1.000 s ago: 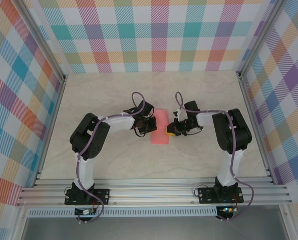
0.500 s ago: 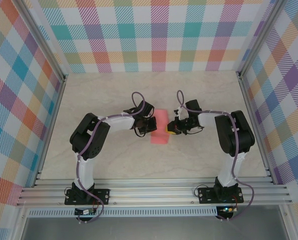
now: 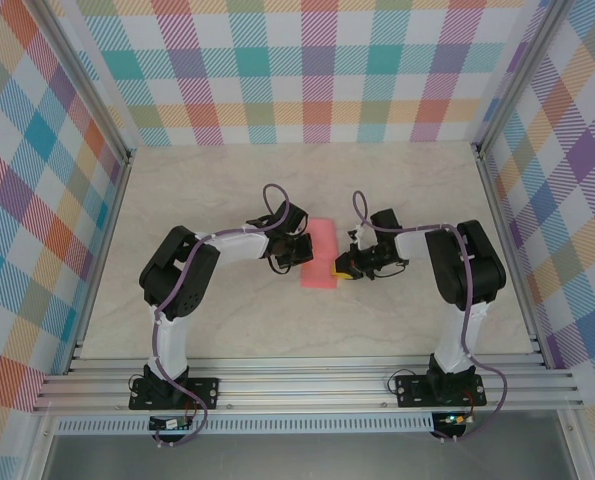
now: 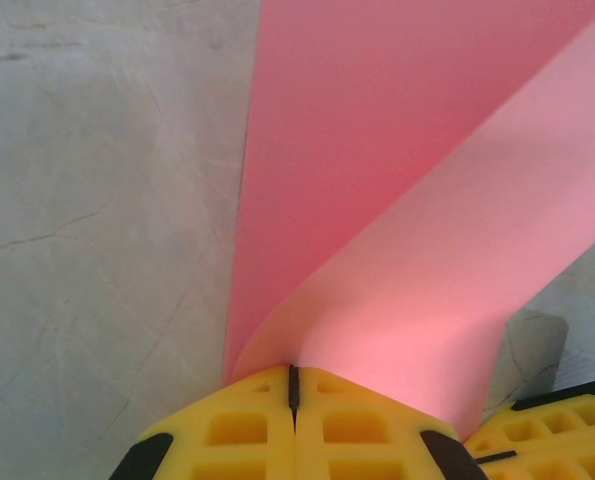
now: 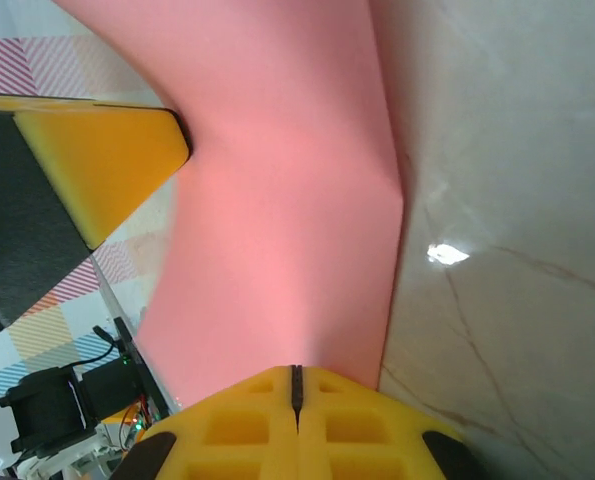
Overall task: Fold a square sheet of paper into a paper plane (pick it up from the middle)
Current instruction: Fold the square sheet of paper in half at the center of the table.
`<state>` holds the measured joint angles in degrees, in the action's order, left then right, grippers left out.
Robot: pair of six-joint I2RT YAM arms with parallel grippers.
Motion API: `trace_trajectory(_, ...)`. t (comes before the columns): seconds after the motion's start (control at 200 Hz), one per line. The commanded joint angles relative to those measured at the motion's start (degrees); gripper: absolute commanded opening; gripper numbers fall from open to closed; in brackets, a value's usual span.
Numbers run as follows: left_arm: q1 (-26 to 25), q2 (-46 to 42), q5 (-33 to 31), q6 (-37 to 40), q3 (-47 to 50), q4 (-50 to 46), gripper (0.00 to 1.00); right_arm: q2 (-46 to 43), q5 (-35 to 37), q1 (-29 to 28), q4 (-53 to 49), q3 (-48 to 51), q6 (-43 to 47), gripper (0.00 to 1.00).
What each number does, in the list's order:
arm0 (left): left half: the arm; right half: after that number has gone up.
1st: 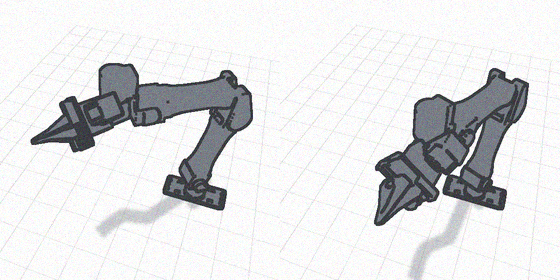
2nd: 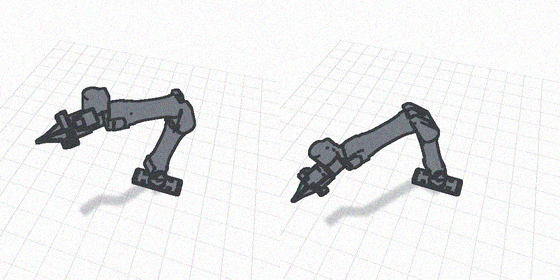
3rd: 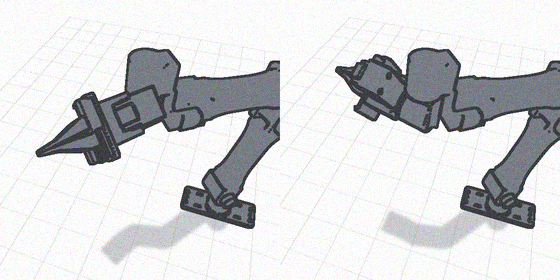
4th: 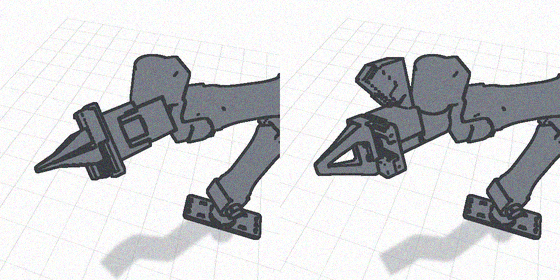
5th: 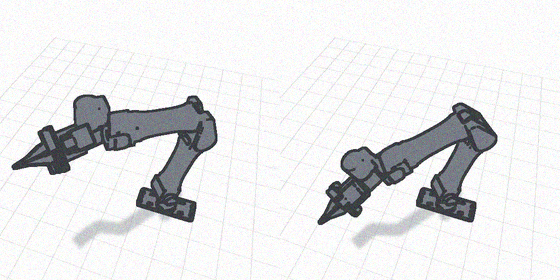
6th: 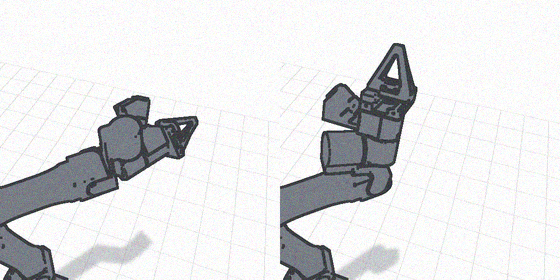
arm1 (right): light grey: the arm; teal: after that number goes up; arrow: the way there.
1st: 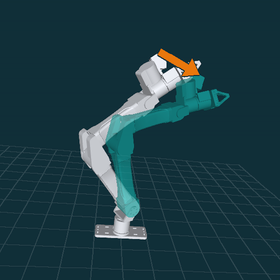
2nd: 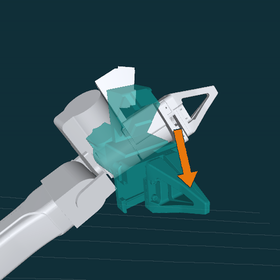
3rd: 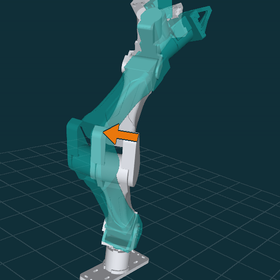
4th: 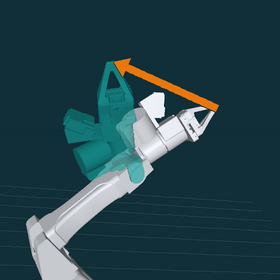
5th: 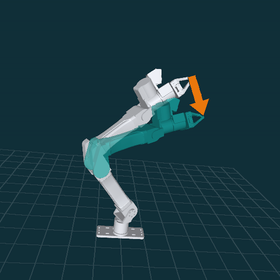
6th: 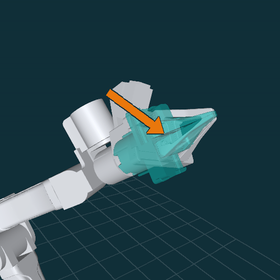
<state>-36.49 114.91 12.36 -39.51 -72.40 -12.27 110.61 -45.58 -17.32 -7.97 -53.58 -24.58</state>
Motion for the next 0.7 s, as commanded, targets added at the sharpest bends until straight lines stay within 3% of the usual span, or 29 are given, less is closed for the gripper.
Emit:
trace_trajectory(0.0, -1.04, 1.23, -0.45, 1.1, 1.76, -3.13, 0.0, 0.47, 3.47, 0.1, -3.22, 0.13, 1.44, 0.0)
trace_trajectory(0.325, -1.04, 1.4, -0.23, 1.18, 1.56, -3.12, 0.0, -6.91, -2.27, -0.06, -2.24, 0.48, -0.07, 0.0)
trace_trajectory(0.695, -1.08, 1.4, -0.28, 1.13, 1.5, -3.14, 0.0, -3.09, 1.01, -2.43, -1.65, 2.57, 1.1, 0.0)
